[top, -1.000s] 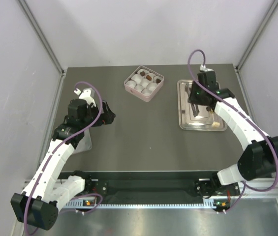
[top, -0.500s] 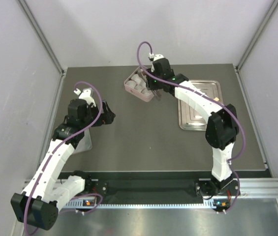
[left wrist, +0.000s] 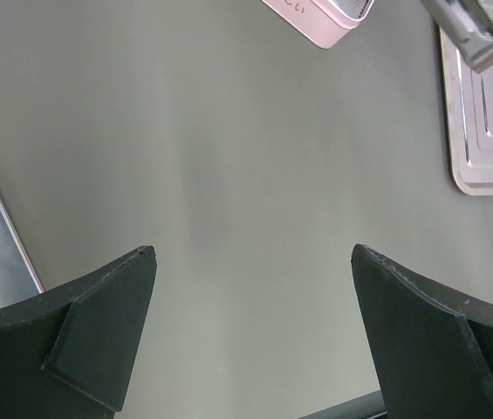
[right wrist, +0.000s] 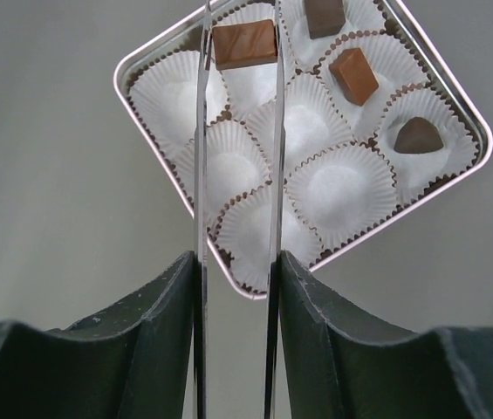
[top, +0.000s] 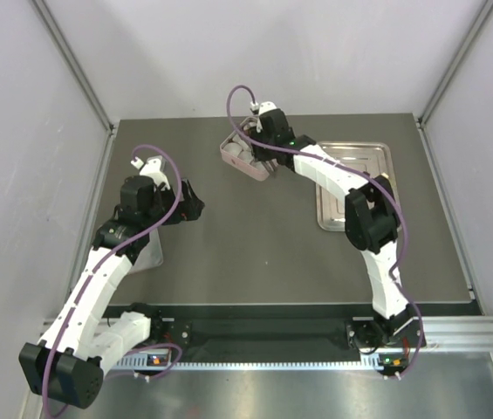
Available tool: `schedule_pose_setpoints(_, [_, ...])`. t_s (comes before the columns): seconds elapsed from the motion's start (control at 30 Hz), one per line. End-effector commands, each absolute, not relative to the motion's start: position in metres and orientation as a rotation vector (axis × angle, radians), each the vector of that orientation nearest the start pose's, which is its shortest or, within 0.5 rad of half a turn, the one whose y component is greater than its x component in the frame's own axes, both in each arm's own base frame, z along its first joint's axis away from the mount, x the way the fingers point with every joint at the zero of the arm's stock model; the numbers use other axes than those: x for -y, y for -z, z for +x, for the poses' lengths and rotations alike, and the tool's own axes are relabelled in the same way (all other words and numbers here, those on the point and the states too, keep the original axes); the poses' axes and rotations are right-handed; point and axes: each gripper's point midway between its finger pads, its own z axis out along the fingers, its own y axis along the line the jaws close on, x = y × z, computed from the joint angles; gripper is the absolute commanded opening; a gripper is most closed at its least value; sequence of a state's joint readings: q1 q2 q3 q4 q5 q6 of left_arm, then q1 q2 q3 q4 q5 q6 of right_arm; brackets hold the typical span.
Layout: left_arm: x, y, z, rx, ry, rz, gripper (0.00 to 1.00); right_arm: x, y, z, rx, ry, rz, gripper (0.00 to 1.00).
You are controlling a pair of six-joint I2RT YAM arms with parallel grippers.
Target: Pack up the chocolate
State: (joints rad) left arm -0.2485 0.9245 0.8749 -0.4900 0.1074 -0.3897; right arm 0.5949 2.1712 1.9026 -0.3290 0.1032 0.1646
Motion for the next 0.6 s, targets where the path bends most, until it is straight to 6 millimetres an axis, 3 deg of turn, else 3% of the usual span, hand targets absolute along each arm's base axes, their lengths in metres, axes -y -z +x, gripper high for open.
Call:
schedule_pose_setpoints(0.0, [0.107, -0.228, 0.288, -2.077, 0.488, -0.068, 0.99, -0.345, -0.180, 0.524, -2.025, -0.325, -0.403, 0.41])
schedule_pose_setpoints(0.1, [0.107, -0.228, 0.288, -2.077, 0.488, -0.068, 0.99, -0.345, -0.166, 0.529, -2.040, -0.301, -0.405, 0.41])
schedule_pose_setpoints(0.4, [0.107, -0.226, 0.290, -2.083, 0.482, -0.072, 0.99, -0.351, -0.149, 0.535, -2.057, -0.314, -0.390, 0.43])
schedule_pose_setpoints(0.57, [0.107, -0.225, 0.290, -2.089, 0.480, -0.071, 0.99, -0.351, -0.155, 0.540, -2.038, -0.303, -0.390, 0.48])
